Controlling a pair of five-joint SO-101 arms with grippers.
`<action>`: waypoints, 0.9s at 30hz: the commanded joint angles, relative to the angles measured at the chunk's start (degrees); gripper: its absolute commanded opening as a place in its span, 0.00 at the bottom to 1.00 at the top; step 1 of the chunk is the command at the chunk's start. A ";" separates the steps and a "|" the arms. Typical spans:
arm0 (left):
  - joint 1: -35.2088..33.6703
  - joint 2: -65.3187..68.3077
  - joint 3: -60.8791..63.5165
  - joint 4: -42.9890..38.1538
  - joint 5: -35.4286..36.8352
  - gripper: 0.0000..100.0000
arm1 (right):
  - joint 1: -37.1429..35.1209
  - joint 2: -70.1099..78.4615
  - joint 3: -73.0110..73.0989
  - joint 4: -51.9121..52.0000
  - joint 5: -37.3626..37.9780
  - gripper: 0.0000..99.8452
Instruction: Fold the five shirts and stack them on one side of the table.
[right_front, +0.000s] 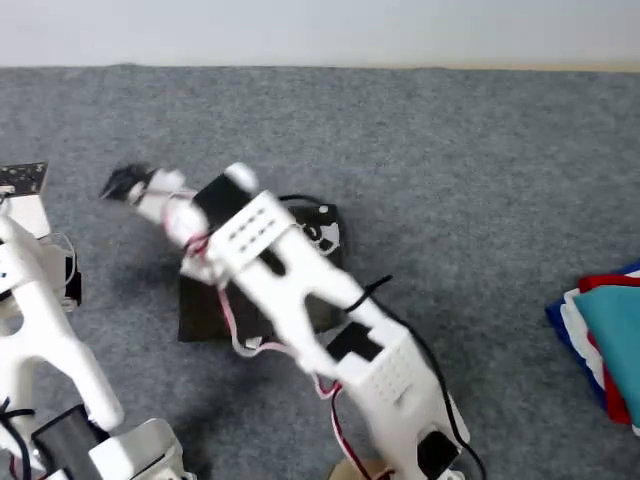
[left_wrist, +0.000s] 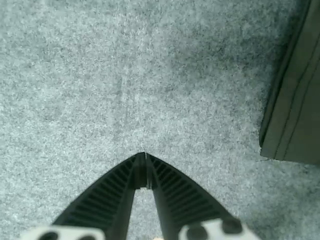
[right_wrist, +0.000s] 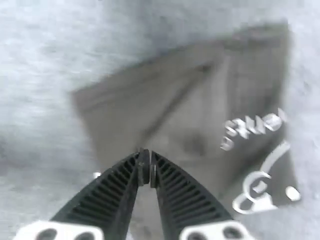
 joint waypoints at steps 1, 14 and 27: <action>0.09 -2.29 -0.13 -0.79 -0.44 0.00 | 6.46 2.86 -1.58 -0.84 3.08 0.01; 0.09 -2.29 -0.31 -0.79 -0.44 0.00 | 1.71 13.49 -1.58 -7.16 3.08 0.01; 0.09 -2.29 -0.31 -0.70 -0.44 0.00 | -3.03 5.32 -15.74 1.98 3.43 0.01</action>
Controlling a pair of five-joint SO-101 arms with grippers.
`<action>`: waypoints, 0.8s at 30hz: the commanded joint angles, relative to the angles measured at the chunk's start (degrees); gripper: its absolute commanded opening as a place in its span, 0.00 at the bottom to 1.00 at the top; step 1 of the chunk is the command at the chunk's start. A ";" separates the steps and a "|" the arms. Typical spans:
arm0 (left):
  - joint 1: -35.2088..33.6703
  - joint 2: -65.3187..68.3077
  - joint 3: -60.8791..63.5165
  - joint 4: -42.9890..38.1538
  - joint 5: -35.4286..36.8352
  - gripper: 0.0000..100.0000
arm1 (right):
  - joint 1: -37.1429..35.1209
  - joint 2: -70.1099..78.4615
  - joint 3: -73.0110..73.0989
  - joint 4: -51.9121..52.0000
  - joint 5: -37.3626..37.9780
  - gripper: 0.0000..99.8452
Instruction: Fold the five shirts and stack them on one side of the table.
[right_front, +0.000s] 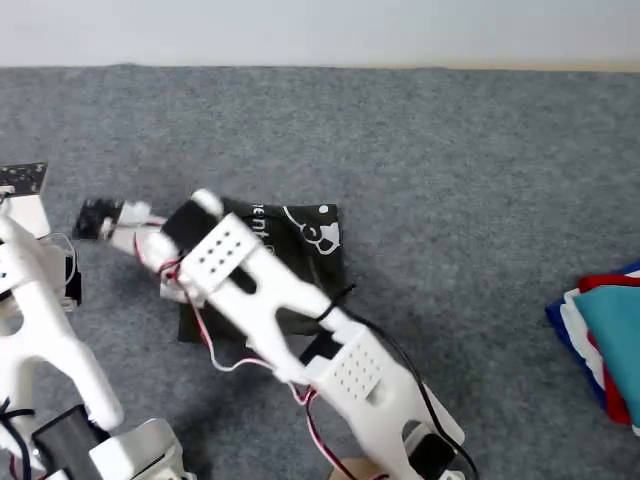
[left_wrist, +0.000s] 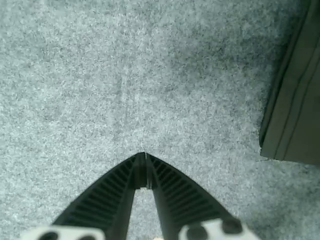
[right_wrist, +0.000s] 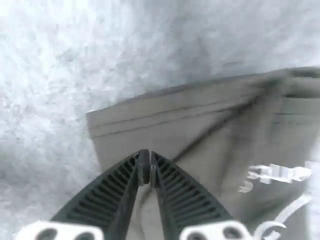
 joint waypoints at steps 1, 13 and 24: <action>0.09 -2.29 -0.31 -0.62 -0.44 0.00 | 5.14 -5.41 -2.37 1.98 0.62 0.01; 0.09 -2.29 -0.31 -0.62 -0.35 0.00 | 18.15 10.07 -1.49 -1.63 3.16 0.01; 0.18 -2.29 -0.13 -0.79 -0.35 0.00 | 3.30 11.12 -7.21 0.84 0.97 0.01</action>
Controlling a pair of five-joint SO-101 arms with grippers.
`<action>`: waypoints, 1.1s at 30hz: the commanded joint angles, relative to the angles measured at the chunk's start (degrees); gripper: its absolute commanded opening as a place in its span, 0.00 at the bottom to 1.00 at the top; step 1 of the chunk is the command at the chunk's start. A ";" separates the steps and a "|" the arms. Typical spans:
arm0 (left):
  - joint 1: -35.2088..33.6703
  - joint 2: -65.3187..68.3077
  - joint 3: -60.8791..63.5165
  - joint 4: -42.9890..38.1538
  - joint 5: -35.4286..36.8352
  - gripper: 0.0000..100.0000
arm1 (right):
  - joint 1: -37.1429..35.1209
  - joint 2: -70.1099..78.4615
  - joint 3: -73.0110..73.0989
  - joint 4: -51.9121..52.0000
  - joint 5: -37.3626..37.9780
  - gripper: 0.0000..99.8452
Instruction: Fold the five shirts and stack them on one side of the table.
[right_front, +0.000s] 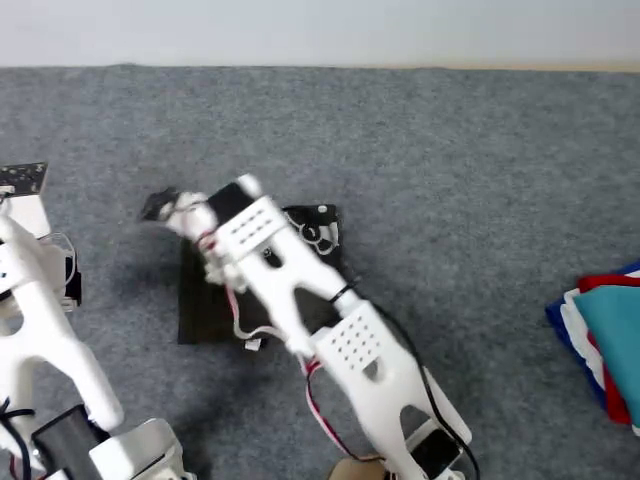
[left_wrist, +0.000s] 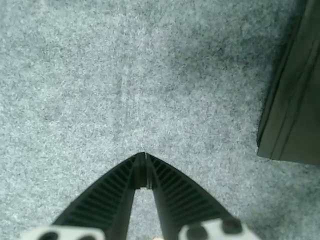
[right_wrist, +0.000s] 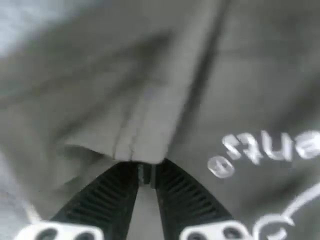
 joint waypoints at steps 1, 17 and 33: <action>0.09 -2.29 -0.13 -0.79 -0.35 0.00 | -4.18 -2.59 -6.77 2.42 -2.20 0.01; 0.09 -2.29 -0.04 -0.88 -0.35 0.00 | 2.07 -10.07 -3.08 2.07 -3.96 0.01; 0.00 -2.29 -0.40 -0.88 -0.35 0.00 | -13.14 -1.63 -2.46 3.03 -9.76 0.01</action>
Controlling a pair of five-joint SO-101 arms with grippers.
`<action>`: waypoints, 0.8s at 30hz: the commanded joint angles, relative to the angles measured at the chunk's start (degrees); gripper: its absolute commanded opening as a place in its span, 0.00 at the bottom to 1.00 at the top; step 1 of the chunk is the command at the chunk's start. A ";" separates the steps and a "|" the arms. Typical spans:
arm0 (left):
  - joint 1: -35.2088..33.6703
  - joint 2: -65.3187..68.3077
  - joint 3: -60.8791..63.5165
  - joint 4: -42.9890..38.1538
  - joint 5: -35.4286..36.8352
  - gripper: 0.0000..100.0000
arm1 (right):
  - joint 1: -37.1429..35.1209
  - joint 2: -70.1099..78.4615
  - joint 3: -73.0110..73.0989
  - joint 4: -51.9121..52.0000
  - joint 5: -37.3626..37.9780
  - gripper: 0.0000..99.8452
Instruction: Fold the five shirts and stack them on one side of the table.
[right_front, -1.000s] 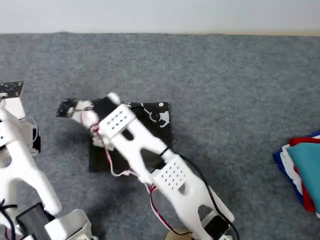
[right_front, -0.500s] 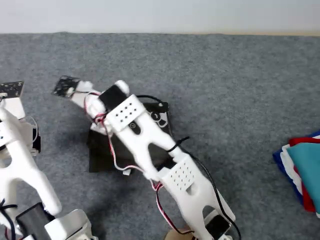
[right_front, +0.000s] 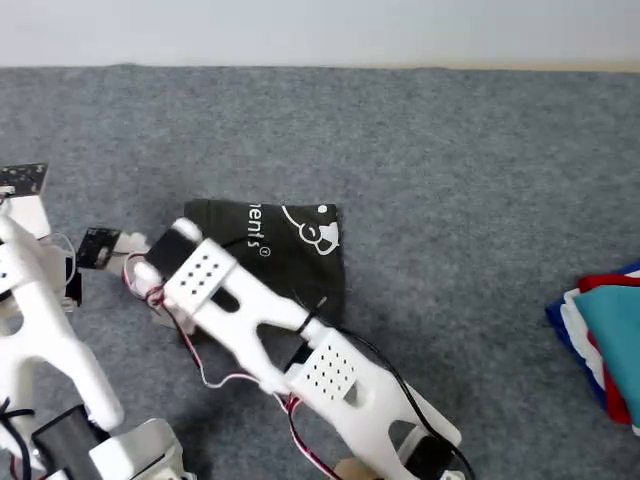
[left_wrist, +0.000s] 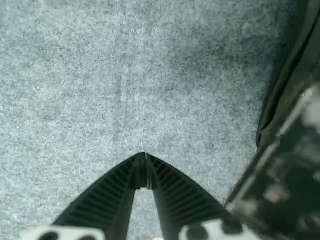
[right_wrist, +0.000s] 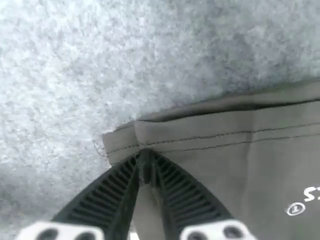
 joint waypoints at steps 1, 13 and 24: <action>0.00 -2.29 -0.48 -0.88 -0.35 0.00 | -1.98 -1.19 -0.09 2.42 -0.53 0.01; 0.00 -2.29 -0.48 -1.93 -0.44 0.00 | 6.46 -9.01 -0.18 1.89 0.00 0.01; 0.18 -2.29 -0.48 -2.02 -0.35 0.00 | 0.40 4.09 -0.18 2.24 -0.53 0.01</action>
